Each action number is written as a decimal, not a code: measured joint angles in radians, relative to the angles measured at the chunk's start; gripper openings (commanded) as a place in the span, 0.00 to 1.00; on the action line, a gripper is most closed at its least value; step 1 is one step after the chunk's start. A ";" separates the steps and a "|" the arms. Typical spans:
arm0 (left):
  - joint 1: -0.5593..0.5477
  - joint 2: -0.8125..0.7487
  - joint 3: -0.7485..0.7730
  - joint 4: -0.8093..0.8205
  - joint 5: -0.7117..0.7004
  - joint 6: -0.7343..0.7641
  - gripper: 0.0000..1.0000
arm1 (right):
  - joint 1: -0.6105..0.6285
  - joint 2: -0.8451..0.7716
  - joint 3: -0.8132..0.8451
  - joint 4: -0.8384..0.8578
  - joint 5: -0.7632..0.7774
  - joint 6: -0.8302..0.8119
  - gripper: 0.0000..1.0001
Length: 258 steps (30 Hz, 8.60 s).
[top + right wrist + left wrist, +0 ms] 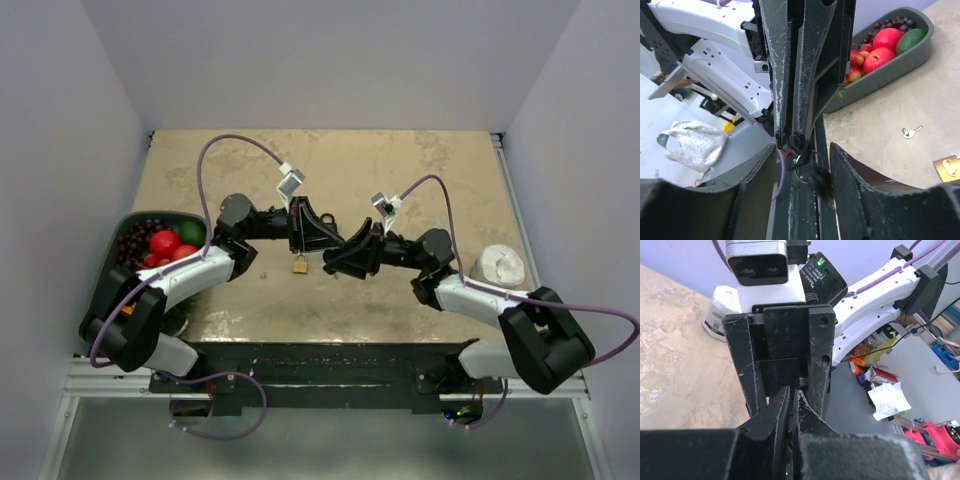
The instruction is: Unlock with the key
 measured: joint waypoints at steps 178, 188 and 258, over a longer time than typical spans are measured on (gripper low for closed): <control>-0.018 0.197 0.175 -0.842 -0.996 0.030 0.00 | 0.222 0.256 0.201 -0.673 0.644 -0.131 0.00; -0.021 0.187 0.175 -0.842 -1.005 0.035 0.00 | 0.188 0.270 0.210 -0.671 0.642 -0.113 0.00; -0.122 0.148 0.164 -0.784 -1.218 0.142 0.00 | 0.090 0.332 0.233 -0.570 0.560 0.010 0.00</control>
